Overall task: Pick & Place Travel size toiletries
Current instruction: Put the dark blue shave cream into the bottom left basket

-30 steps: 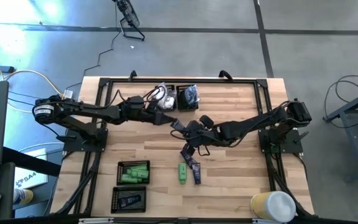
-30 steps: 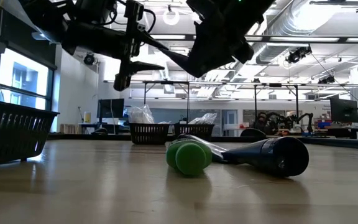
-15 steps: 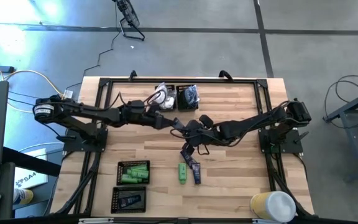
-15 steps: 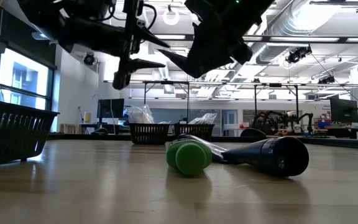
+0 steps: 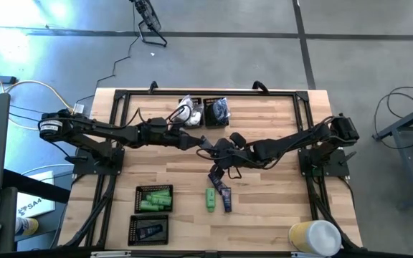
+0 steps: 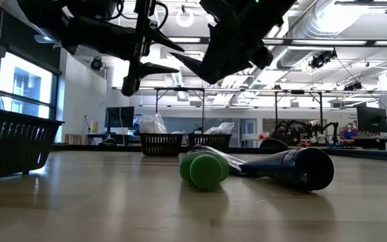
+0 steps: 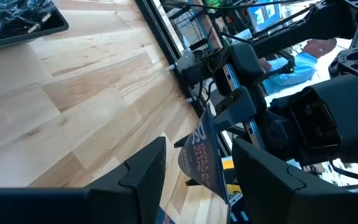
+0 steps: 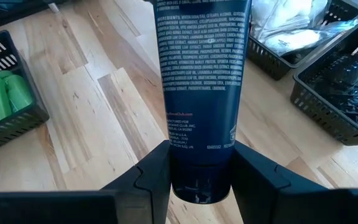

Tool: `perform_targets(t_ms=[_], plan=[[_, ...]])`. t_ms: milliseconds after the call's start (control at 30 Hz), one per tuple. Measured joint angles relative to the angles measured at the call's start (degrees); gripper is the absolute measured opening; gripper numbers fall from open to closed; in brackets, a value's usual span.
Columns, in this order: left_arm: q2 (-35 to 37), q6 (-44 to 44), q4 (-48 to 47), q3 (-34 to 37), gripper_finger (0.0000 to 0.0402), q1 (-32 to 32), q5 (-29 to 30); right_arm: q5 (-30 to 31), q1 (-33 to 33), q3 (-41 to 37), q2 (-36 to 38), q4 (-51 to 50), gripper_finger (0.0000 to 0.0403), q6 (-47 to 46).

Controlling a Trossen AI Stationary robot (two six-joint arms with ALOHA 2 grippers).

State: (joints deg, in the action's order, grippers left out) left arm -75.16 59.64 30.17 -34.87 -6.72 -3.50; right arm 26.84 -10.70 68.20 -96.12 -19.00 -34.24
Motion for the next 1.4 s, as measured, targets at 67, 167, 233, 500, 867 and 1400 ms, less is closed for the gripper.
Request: perform_targets(t_ms=[67,167,233,500,867,1400], plan=[[0.0,0.0,0.0,0.0,0.0182,0.0,0.01,0.2,0.0,0.0,0.0,0.0,0.0133,0.0],[0.0,0.0,0.0,0.0,0.0182,0.0,0.01,0.74,0.0,0.0,0.0,-0.15,0.0133,0.0],[0.0,0.0,-0.04,0.0,0.0182,0.0,0.01,1.56,0.0,0.0,-0.63,-0.02,0.0133,0.0],[0.02,0.17,-0.18,0.0,0.0182,0.0,0.01,0.7,-0.02,-0.13,-2.22,0.2,0.0133,-0.16],[0.04,0.19,-2.89,0.02,0.0182,0.0,0.01,0.21,0.0,-0.02,-2.69,0.95,0.0133,-0.42],[0.04,0.15,-3.34,0.02,0.0107,0.0,0.23,0.19,0.0,-0.02,-2.69,1.91,0.0133,-0.42]])
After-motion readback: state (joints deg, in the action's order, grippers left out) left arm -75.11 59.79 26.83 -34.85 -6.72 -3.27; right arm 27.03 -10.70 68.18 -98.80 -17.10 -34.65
